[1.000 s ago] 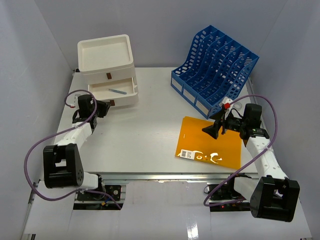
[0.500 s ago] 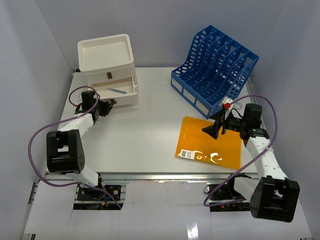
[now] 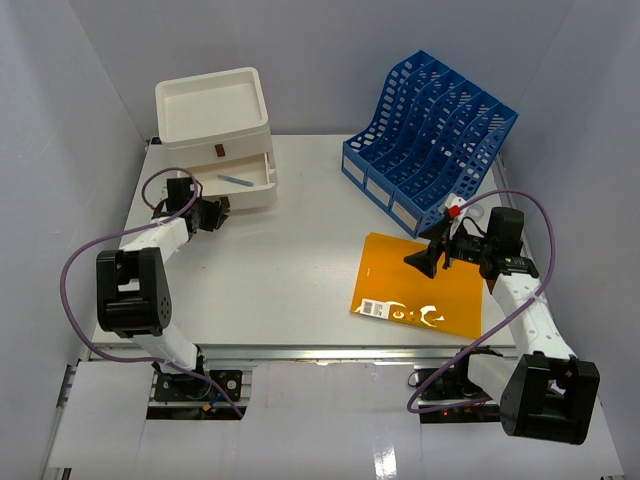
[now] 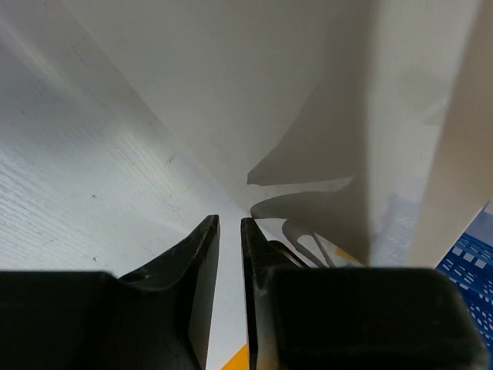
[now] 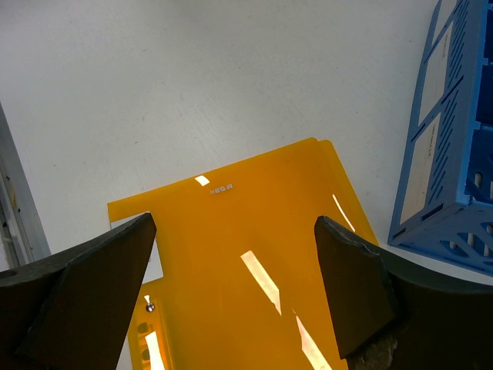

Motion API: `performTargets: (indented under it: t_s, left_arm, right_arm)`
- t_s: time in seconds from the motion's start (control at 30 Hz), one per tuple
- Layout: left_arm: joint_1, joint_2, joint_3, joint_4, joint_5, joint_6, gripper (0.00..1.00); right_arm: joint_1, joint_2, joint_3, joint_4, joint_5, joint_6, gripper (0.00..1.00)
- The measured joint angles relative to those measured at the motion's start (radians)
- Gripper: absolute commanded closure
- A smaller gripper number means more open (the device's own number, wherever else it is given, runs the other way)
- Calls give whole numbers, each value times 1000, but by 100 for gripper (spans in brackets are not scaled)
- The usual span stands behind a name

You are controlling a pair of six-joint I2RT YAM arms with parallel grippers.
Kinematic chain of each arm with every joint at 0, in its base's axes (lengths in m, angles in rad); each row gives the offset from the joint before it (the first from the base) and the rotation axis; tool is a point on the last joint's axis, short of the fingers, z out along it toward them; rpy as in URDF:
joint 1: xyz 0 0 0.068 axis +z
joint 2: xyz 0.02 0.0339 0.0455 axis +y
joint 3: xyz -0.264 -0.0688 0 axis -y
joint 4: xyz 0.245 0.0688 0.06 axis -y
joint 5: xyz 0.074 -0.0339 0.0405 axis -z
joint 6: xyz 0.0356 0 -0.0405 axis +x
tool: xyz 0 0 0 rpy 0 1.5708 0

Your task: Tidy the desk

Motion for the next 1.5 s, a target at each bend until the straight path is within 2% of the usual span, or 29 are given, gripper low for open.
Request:
performTargets:
  t_s: [0.27, 0.43, 0.57, 0.83, 1.13, 1.5]
  left_arm:
    - [-1, 5, 0, 12, 2, 0, 68]
    - [-2, 3, -27, 82, 45, 6, 54]
    - [-10, 11, -41, 161, 114, 15, 49]
    - [-18, 19, -31, 355, 201, 9, 46]
    - [-18, 29, -33, 433, 225, -9, 44]
    - [-11, -3, -181, 516, 202, -25, 42]
  right_arm:
    - [0, 0, 0, 0, 0, 0, 10]
    - [0, 0, 0, 0, -1, 0, 10]
    - [0, 0, 0, 0, -3, 0, 10]
    - [0, -3, 0, 0, -3, 0, 10]
    - [0, -9, 0, 0, -7, 0, 10]
    - [0, -12, 0, 0, -18, 1, 10]
